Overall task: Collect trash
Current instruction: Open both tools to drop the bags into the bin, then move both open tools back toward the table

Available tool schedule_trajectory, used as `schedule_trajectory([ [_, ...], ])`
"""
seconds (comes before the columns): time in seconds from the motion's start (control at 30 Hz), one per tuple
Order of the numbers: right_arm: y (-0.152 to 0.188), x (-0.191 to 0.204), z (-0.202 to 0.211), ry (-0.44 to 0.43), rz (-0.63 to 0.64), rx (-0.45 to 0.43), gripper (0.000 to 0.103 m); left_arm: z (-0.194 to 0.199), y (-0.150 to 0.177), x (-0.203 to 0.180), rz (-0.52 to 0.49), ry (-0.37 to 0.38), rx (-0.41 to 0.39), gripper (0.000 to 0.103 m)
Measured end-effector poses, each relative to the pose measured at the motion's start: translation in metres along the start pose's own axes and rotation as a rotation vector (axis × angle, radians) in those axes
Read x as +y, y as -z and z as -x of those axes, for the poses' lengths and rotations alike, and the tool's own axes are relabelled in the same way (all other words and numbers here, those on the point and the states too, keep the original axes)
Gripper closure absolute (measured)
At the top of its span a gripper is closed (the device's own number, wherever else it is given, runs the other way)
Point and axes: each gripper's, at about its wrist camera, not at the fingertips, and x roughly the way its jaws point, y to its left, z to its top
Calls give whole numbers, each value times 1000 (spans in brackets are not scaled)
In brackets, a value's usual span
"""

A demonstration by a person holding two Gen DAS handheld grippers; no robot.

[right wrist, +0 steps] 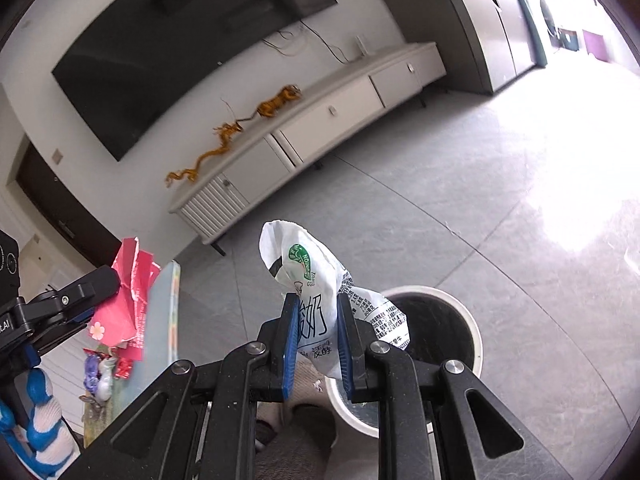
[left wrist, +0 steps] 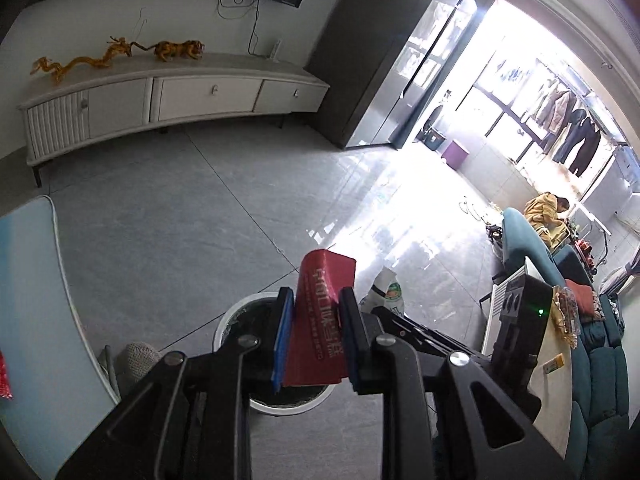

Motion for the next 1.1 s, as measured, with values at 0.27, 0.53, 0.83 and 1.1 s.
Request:
schedule_trajectory([
  [0.27,6,-30,-40,71,-45,71,82,-77,4,12,61,33,111,80],
  [0.53,5,-47,-48,115,-74,77,69,-87,10,16,62,18,128,54],
  [0.83,4,-25,-26,116,-20,33,62,-32,13,13,36,-177,-22,49],
  [1.1,1,2,5,106,42,-29,58,17,27,-16,-8,-310,-149,46],
])
